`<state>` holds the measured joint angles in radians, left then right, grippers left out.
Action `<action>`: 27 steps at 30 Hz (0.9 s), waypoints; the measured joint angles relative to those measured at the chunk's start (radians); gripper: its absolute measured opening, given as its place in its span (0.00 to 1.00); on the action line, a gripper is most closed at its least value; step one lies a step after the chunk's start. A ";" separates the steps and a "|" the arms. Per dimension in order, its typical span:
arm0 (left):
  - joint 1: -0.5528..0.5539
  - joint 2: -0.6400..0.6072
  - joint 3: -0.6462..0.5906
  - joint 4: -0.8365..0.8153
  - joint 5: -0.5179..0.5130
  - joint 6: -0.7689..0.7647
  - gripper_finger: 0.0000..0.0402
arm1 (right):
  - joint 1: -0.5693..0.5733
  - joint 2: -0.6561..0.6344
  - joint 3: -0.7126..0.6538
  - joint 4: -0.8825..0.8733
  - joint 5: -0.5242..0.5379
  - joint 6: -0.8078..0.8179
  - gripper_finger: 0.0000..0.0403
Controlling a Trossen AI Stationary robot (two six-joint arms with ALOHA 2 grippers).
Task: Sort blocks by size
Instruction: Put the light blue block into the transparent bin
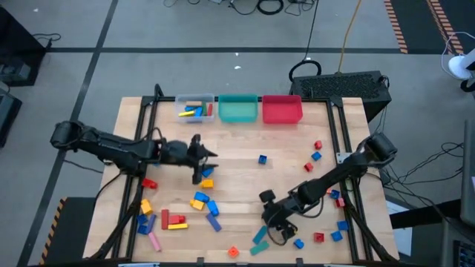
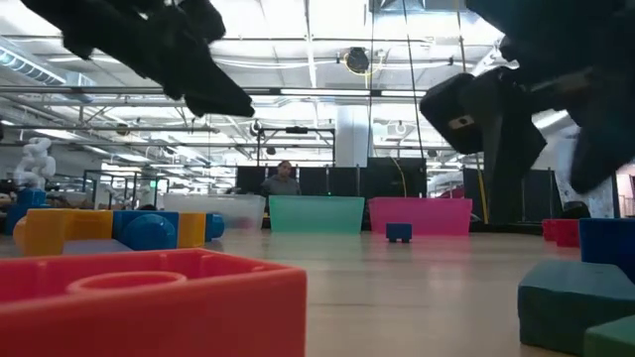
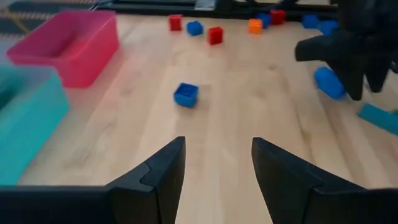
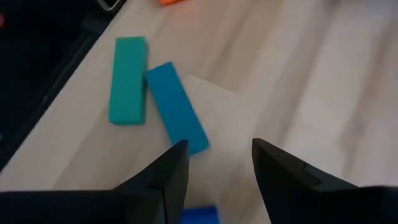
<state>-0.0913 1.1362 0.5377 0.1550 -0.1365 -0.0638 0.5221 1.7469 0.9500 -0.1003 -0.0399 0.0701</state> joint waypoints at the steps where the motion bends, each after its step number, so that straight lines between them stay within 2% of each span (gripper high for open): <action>1: -0.027 0.001 0.000 0.003 -0.022 0.003 0.47 | 0.005 0.020 0.015 -0.013 -0.001 -0.020 0.42; 8: -0.159 0.062 0.000 0.023 -0.129 0.030 0.47 | 0.011 0.121 0.107 -0.080 -0.018 -0.084 0.50; 14: -0.219 0.181 0.000 0.137 -0.169 0.073 0.47 | 0.011 0.175 0.129 -0.087 -0.045 -0.112 0.49; 19: -0.234 0.243 0.000 0.234 -0.175 0.073 0.47 | 0.010 0.182 0.131 -0.088 -0.039 -0.101 0.41; 27: -0.262 0.285 0.000 0.304 -0.182 0.073 0.47 | -0.012 0.177 0.129 -0.094 -0.039 -0.044 0.20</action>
<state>-0.3530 1.4209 0.5373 0.4591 -0.3189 0.0090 0.5102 1.9239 1.0785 -0.1944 -0.0792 0.0256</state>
